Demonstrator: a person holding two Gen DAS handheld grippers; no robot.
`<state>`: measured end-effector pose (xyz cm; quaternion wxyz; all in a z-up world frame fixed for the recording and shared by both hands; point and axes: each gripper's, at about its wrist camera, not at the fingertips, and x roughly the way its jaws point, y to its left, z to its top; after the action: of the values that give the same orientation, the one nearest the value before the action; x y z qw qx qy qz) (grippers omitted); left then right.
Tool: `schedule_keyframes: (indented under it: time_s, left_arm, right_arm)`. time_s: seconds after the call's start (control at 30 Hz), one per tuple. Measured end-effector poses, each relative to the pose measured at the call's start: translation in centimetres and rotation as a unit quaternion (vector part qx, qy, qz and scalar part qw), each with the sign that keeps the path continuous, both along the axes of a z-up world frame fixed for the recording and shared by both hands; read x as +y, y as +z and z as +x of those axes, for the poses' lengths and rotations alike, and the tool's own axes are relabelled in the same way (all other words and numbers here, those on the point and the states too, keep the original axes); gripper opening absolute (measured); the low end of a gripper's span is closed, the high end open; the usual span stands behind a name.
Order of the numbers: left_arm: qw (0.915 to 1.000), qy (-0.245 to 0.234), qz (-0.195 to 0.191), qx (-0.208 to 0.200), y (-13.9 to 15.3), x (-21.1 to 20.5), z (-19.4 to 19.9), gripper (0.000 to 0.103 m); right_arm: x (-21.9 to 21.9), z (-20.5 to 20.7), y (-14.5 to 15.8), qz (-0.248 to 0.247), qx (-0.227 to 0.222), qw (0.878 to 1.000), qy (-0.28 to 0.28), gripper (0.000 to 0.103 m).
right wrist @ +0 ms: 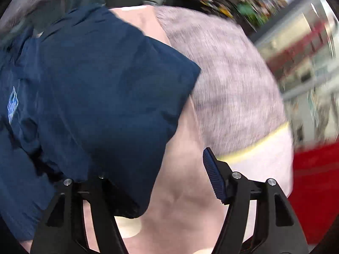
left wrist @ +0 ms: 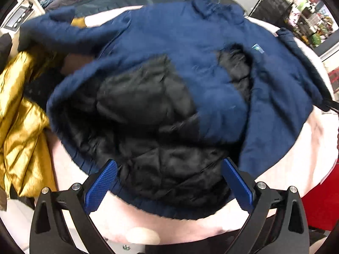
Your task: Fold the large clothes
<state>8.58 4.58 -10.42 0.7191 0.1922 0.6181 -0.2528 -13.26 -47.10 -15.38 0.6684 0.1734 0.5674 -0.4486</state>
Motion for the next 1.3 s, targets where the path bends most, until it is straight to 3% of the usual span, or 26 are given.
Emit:
schedule_keyframes:
  time_s: [0.07,0.13,0.2,0.23,0.27,0.37,0.43,0.57,0.7,0.73,0.77,0.83,0.87,0.97,1.07,1.13,1.2,1.23,1.3]
  left_arm:
    - [1.0000,0.008,0.000,0.005,-0.3,0.8,0.5,0.097]
    - [0.9999,0.012,-0.004,0.001,-0.1,1.3,1.1,0.097]
    - [0.9998,0.010,-0.001,-0.016,0.5,1.5,1.5,0.097]
    - [0.9997,0.008,-0.001,-0.024,0.9,1.4,1.4,0.097]
    - [0.9995,0.005,-0.002,-0.031,1.2,1.2,1.4,0.097]
    - [0.9995,0.000,-0.006,-0.033,1.5,0.8,1.1,0.097]
    - [0.9996,-0.001,-0.006,-0.026,1.2,0.6,0.7,0.097]
    - [0.9998,-0.007,0.003,-0.020,0.6,0.5,-0.2,0.097]
    - [0.9996,-0.004,0.008,-0.026,0.9,0.5,-0.7,0.097]
    - [0.9996,0.000,0.007,-0.028,1.1,0.6,-0.7,0.097]
    - [0.9995,0.004,0.006,-0.029,1.2,0.7,-0.7,0.097]
    - [0.9994,0.018,0.005,-0.028,1.3,1.1,-0.6,0.097]
    - [0.9993,0.028,0.003,-0.025,1.1,1.4,-0.6,0.097]
    - [0.9988,0.045,0.008,-0.016,0.4,2.0,-0.5,0.097]
    - [0.9985,0.051,0.016,-0.015,0.0,2.4,-0.5,0.097]
    - [0.9984,0.050,0.020,-0.018,-0.1,2.7,-0.5,0.097]
    - [0.9983,0.047,0.026,-0.022,0.0,2.8,-0.4,0.097]
    - [0.9983,0.045,0.028,-0.024,0.0,2.9,-0.3,0.097]
    - [0.9981,0.043,0.032,-0.030,0.0,3.1,-0.2,0.097]
  right_arm:
    - [0.7,-0.5,0.9,-0.003,-0.035,0.999,-0.030,0.066]
    - [1.8,0.6,1.9,-0.024,-0.040,0.999,-0.020,0.068]
    - [3.8,2.4,2.7,-0.035,-0.044,0.998,0.018,0.070]
    - [5.0,3.0,3.1,-0.039,-0.055,0.997,0.041,0.082]
    - [6.8,4.1,3.2,-0.043,-0.067,0.993,0.084,0.086]
    - [10.1,7.0,3.0,-0.088,-0.027,0.984,0.150,0.086]
    - [11.5,9.2,3.4,-0.139,-0.020,0.967,0.212,0.086]
    - [9.4,15.0,1.9,-0.208,0.055,0.941,0.260,0.086]
    - [7.0,20.0,-0.3,-0.208,0.117,0.932,0.272,0.086]
    - [6.1,20.7,-0.9,-0.196,0.133,0.933,0.272,0.080]
    - [5.2,21.0,-1.6,-0.182,0.145,0.935,0.269,0.054]
    - [3.2,20.9,-2.0,-0.160,0.147,0.941,0.260,0.026]
    - [2.5,20.3,-1.5,-0.162,0.137,0.944,0.252,0.020]
    - [1.0,16.1,1.3,-0.168,0.103,0.958,0.211,0.015]
    - [-2.7,9.3,4.6,-0.162,0.066,0.977,0.120,0.015]
    - [-5.1,4.9,5.7,-0.157,0.059,0.984,0.065,0.015]
    - [-8.0,-2.3,6.8,-0.132,0.039,0.990,-0.023,0.015]
    - [-9.1,-6.1,7.0,-0.112,0.015,0.991,-0.069,0.015]
    - [-10.7,-13.3,7.1,-0.075,-0.039,0.984,-0.158,0.033]
